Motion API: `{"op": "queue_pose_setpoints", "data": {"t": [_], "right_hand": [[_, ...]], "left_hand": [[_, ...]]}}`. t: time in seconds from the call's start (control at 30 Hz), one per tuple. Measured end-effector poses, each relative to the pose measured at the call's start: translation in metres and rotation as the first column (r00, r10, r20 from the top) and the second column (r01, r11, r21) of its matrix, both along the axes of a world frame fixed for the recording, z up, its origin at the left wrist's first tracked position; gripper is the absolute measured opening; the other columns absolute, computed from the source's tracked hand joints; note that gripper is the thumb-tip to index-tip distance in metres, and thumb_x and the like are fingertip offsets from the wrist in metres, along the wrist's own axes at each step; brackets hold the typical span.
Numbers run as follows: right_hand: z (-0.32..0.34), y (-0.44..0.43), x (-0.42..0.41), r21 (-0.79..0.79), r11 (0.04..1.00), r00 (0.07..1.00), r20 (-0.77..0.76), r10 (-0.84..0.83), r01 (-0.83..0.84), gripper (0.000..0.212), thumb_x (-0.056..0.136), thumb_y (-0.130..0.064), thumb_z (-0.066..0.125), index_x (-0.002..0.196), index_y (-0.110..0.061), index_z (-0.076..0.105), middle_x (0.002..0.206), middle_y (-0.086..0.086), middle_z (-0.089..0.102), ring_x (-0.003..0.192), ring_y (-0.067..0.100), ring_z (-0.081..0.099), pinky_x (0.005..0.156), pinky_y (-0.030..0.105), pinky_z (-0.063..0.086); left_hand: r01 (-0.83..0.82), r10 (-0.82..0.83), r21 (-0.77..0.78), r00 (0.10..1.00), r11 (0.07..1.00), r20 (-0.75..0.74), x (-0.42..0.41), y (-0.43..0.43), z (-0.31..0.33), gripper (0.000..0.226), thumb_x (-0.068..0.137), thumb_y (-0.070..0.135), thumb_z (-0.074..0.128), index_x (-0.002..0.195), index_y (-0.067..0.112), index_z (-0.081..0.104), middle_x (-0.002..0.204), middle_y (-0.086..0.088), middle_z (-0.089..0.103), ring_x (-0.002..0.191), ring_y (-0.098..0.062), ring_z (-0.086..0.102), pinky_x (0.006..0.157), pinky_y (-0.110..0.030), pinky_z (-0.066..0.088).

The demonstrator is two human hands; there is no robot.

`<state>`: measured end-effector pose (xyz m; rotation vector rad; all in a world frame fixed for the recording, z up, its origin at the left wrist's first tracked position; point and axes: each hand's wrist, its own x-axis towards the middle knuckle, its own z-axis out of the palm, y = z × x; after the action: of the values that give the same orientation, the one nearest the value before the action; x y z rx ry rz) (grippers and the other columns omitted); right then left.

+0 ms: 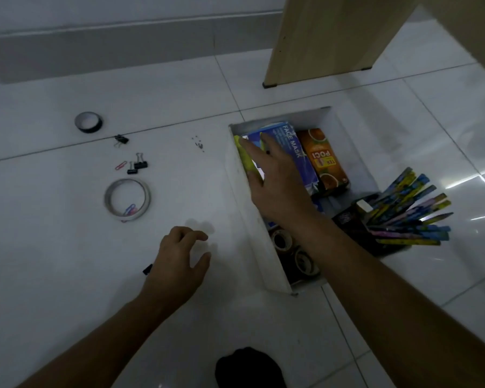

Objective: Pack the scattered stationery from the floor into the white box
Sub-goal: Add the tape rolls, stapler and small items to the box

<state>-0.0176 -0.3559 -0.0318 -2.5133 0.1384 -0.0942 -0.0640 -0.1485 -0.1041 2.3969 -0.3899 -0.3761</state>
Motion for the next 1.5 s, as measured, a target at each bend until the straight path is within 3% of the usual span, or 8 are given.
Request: {"op": "queue_pose_setpoints", "data": {"t": [0.27, 0.43, 0.57, 0.7, 0.93, 1.13, 1.3, 1.5], "right_hand": [[0.013, 0.008, -0.008, 0.089, 0.994, 0.979, 0.188, -0.080, 0.064, 0.043, 0.095, -0.004, 0.050, 0.138, -0.002, 0.047, 0.139, 0.017, 0.051, 0.130, 0.030, 0.047, 0.108, 0.046, 0.040], [0.020, 0.066, -0.008, 0.157, 0.980, 0.947, 0.316, 0.064, -0.119, 0.039, 0.090, -0.013, 0.058, 0.129, -0.008, 0.052, 0.127, 0.007, 0.058, 0.119, 0.016, 0.052, 0.102, 0.024, 0.040], [-0.002, 0.113, -0.005, 0.206, 0.950, 0.972, 0.060, 0.226, -0.233, 0.037, 0.090, -0.020, 0.059, 0.126, -0.016, 0.052, 0.128, 0.002, 0.055, 0.116, 0.019, 0.052, 0.098, 0.035, 0.045], [-0.036, 0.140, 0.018, 0.238, 0.946, 0.903, -0.317, 0.288, -0.219, 0.039, 0.093, -0.026, 0.056, 0.131, -0.022, 0.046, 0.136, 0.004, 0.045, 0.116, 0.021, 0.050, 0.089, 0.027, 0.040], [-0.080, 0.160, 0.080, 0.104, 0.994, 0.875, -0.479, 0.076, -0.030, 0.047, 0.096, -0.041, 0.051, 0.130, -0.008, 0.045, 0.132, 0.016, 0.050, 0.112, 0.032, 0.056, 0.088, 0.037, 0.048], [-0.096, 0.169, 0.088, 0.044, 0.997, 0.903, -0.422, 0.075, -0.062, 0.016, 0.092, -0.022, 0.054, 0.092, -0.007, 0.055, 0.100, 0.014, 0.063, 0.081, 0.028, 0.061, 0.063, 0.031, 0.049], [-0.090, 0.168, 0.081, 0.104, 0.994, 0.930, -0.358, 0.078, -0.043, 0.035, 0.084, -0.025, 0.062, 0.058, -0.012, 0.044, 0.067, 0.006, 0.052, 0.049, 0.015, 0.047, 0.040, 0.019, 0.026], [-0.023, 0.143, 0.057, 0.310, 0.950, 0.993, -0.102, 0.056, -0.022, 0.014, 0.078, -0.025, 0.064, 0.070, -0.014, 0.063, 0.045, -0.008, 0.056, 0.041, 0.001, 0.050, 0.037, 0.008, 0.033]], "left_hand": [[-0.002, 0.016, 0.269, 0.999, 0.963, -0.050, -0.007, 0.049, -0.014, 0.047, 0.086, 0.029, 0.065, 0.130, 0.016, 0.055, 0.129, -0.010, 0.045, 0.114, -0.029, 0.045, 0.093, -0.039, 0.046], [-0.043, 0.058, 0.264, 0.997, 0.963, -0.049, -0.010, 0.061, -0.021, 0.051, 0.090, 0.020, 0.058, 0.138, 0.009, 0.045, 0.136, -0.013, 0.037, 0.121, -0.028, 0.042, 0.102, -0.030, 0.039], [-0.183, 0.186, 0.058, 0.981, 0.981, -0.054, -0.007, 0.076, -0.018, 0.031, 0.094, 0.012, 0.049, 0.125, 0.010, 0.049, 0.128, -0.001, 0.038, 0.104, -0.012, 0.047, 0.091, -0.018, 0.039], [-0.204, 0.199, 0.104, 0.978, 0.973, 0.057, -0.003, 0.094, -0.021, 0.031, 0.087, 0.007, 0.062, 0.118, 0.004, 0.059, 0.134, -0.013, 0.040, 0.108, -0.023, 0.051, 0.093, -0.028, 0.046], [-0.160, 0.130, 0.260, 0.983, 0.952, 0.129, 0.016, 0.101, -0.023, 0.030, 0.089, 0.014, 0.061, 0.118, 0.009, 0.065, 0.116, -0.014, 0.057, 0.100, -0.033, 0.052, 0.080, -0.039, 0.049], [-0.153, 0.140, 0.333, 0.988, 0.930, 0.063, 0.019, 0.094, -0.027, 0.048, 0.086, 0.033, 0.055, 0.129, 0.014, 0.051, 0.131, -0.008, 0.045, 0.112, -0.028, 0.044, 0.086, -0.037, 0.047], [-0.098, 0.070, 0.315, 0.993, 0.944, 0.098, 0.018, 0.096, -0.028, 0.046, 0.092, 0.044, 0.052, 0.132, 0.021, 0.052, 0.125, -0.006, 0.048, 0.109, -0.024, 0.046, 0.083, -0.032, 0.045], [-0.169, 0.177, 0.127, 0.983, 0.977, -0.048, 0.028, 0.083, -0.023, 0.018, 0.090, 0.030, 0.060, 0.097, 0.014, 0.063, 0.098, -0.002, 0.059, 0.090, -0.020, 0.053, 0.075, -0.024, 0.044]]}}
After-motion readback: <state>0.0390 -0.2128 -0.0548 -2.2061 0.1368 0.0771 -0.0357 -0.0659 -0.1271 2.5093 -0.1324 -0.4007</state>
